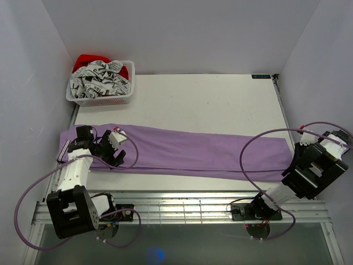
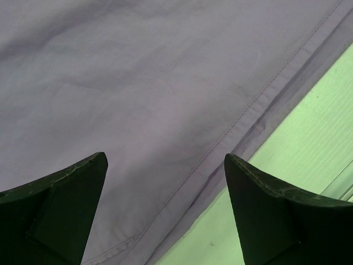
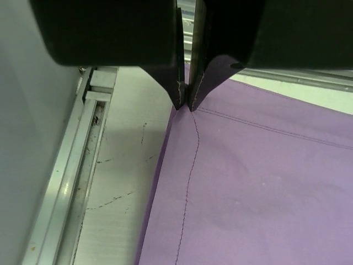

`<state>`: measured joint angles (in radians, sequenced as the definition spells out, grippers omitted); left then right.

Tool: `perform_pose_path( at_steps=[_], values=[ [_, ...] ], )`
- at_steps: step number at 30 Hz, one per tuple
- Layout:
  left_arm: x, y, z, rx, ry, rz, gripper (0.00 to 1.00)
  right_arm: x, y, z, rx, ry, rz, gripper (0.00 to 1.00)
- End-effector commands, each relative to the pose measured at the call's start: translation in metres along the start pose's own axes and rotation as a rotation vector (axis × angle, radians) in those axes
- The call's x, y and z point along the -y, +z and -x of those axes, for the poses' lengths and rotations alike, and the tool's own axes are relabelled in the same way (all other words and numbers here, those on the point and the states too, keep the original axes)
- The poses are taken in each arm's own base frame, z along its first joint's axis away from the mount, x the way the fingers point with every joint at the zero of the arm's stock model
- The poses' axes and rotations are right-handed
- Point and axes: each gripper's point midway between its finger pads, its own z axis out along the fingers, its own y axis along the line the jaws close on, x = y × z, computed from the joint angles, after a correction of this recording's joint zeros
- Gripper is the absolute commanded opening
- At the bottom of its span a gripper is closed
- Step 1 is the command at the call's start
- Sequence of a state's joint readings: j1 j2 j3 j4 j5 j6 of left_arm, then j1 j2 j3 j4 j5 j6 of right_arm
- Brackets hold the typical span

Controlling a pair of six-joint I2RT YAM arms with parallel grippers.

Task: Fold and stack the trousers
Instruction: Fold the trousers

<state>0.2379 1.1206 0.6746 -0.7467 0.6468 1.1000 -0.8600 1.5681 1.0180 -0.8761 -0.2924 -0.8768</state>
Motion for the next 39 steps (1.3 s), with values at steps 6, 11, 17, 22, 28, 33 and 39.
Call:
perform_pose_path(
  at_steps=[6,11,17,22,28,33,39],
  values=[
    [0.002,0.002,0.01,0.056,0.025,-0.001,0.98,-0.011,-0.045,0.007,0.02,-0.076,-0.022,0.16],
    [0.002,0.003,0.013,0.071,0.02,-0.004,0.98,-0.008,-0.034,-0.002,-0.007,-0.084,-0.017,0.08],
    [0.003,0.0,0.008,0.049,0.043,0.02,0.98,-0.01,-0.038,-0.01,-0.032,-0.051,-0.009,0.08],
    [-0.005,-0.002,0.008,0.032,0.002,0.047,0.97,-0.02,-0.047,-0.028,-0.08,-0.056,0.019,0.08],
    [-0.016,-0.016,0.038,0.095,-0.002,0.042,0.88,-0.027,-0.023,-0.053,-0.117,-0.038,0.053,0.08],
    [-0.01,-0.022,0.043,0.091,0.121,-0.031,0.69,-0.033,0.018,-0.086,-0.206,0.02,0.096,0.08],
    [0.017,-0.016,0.005,-0.026,0.306,-0.18,0.56,-0.018,0.017,-0.067,-0.158,0.049,0.074,0.08]
  ],
)
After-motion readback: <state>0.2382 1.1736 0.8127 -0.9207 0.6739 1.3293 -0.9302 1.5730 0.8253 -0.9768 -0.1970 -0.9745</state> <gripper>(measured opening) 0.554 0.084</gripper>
